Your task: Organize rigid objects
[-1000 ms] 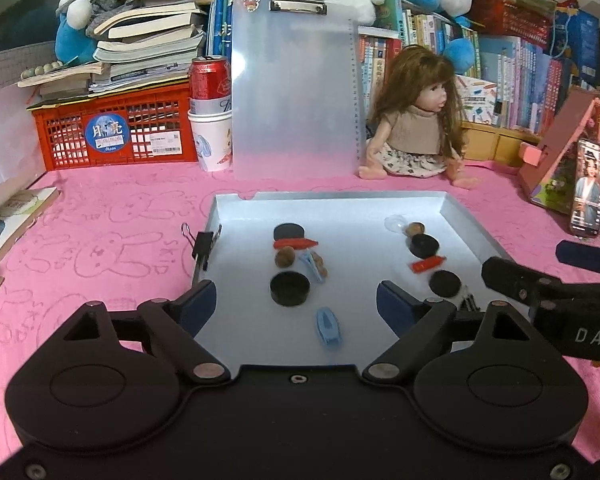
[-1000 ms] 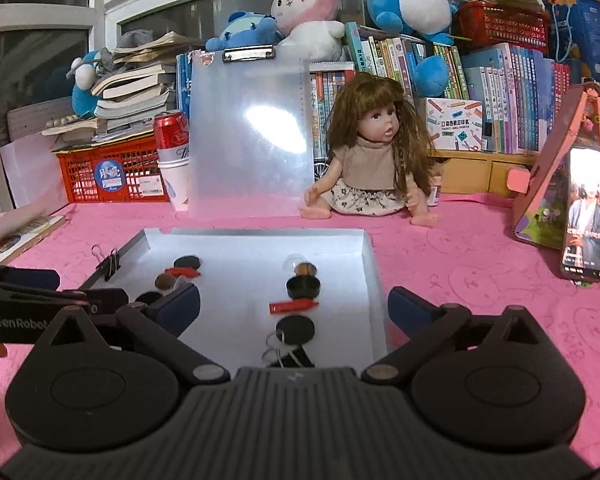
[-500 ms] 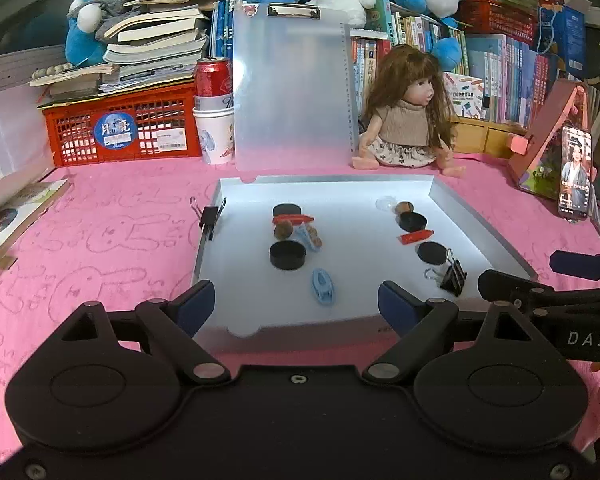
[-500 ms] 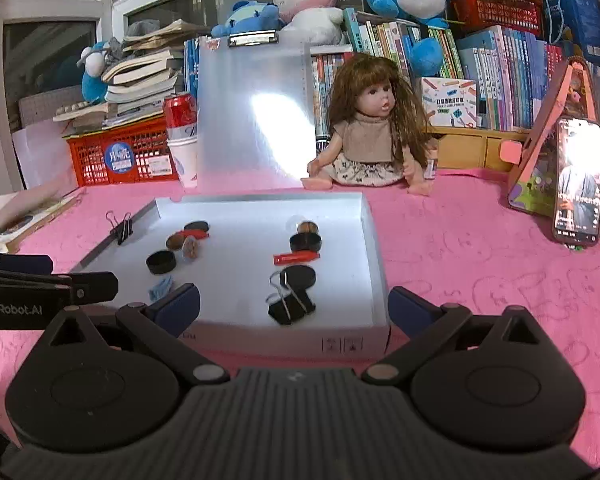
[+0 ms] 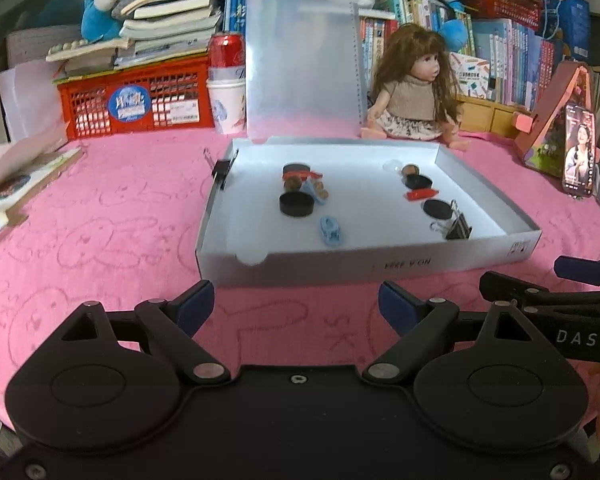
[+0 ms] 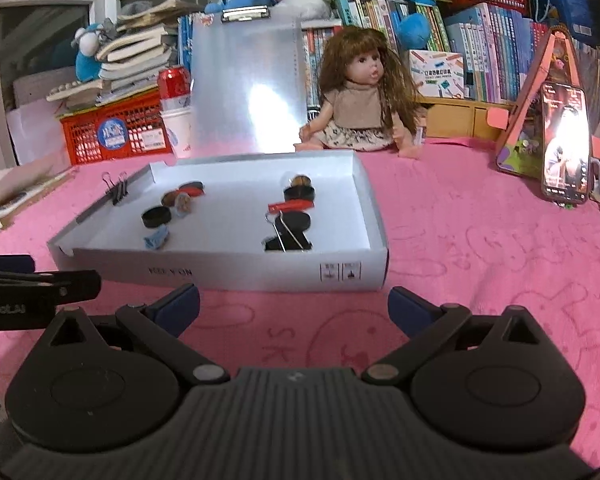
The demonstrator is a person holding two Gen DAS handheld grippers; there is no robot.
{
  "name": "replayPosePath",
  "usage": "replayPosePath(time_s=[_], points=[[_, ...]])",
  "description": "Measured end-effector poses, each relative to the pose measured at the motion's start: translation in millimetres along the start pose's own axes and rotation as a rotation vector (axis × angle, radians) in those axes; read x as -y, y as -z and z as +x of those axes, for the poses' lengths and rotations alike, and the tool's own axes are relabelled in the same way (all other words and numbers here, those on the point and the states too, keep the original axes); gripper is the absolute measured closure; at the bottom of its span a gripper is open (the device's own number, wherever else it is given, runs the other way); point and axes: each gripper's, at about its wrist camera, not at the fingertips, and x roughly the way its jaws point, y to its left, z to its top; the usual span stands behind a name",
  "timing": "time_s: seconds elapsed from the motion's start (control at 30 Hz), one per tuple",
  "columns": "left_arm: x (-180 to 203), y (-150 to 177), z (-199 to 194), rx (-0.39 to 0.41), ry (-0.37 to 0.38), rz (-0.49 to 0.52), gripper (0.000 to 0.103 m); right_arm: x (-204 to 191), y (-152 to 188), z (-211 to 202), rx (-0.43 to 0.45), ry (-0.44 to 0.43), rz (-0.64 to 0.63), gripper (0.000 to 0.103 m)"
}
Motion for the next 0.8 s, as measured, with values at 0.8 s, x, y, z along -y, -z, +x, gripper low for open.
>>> replayPosePath(time_s=[0.8], points=[[-1, 22, 13, -0.029, -0.030, 0.007, 0.007, -14, 19, 6, -0.022, 0.031, -0.063, 0.000]])
